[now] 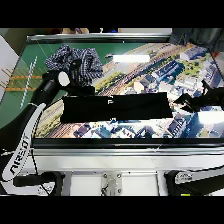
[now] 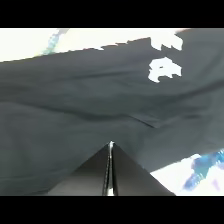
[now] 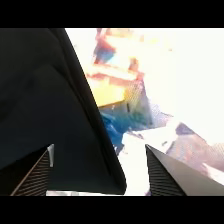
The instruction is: Fold the clothes and pants, and hang the long-sleeved shirts on hangers.
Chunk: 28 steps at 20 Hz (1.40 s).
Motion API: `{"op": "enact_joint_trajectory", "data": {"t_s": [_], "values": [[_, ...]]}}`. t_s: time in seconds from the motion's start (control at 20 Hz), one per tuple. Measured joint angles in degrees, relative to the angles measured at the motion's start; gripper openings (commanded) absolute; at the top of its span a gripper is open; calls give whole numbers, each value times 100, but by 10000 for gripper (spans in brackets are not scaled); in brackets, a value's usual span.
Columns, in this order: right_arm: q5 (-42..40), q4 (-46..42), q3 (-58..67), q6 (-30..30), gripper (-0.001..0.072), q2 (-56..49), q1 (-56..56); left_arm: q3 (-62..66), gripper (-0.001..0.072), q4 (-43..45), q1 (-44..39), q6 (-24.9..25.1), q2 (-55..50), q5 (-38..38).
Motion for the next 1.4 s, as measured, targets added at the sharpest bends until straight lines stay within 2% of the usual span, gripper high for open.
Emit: {"op": "enact_joint_trajectory", "data": {"t_s": [0.15,0.4,0.45,0.6,0.8,1.0,1.2,1.4], "values": [[-168,350,9,-380,579,-372,31,-72,14,0,-363,-4,-33,94],[-219,758,28,-654,575,-660,439,-98,14,11,-686,-9,-114,151],[-188,785,37,-675,460,-695,546,-98,14,9,-717,-9,-127,162],[33,734,68,-715,21,-765,809,-101,14,0,-765,-9,-155,164],[129,662,195,-713,15,-761,946,-101,12,-4,-785,-9,-175,190],[-236,225,544,-518,15,-466,990,-96,10,-350,-802,103,-389,354],[-813,-267,1246,-103,15,-2,1023,236,10,-953,-962,398,-1056,538],[-1377,-431,1987,391,15,393,1261,1086,10,-1220,-1300,544,-1919,597]]}}
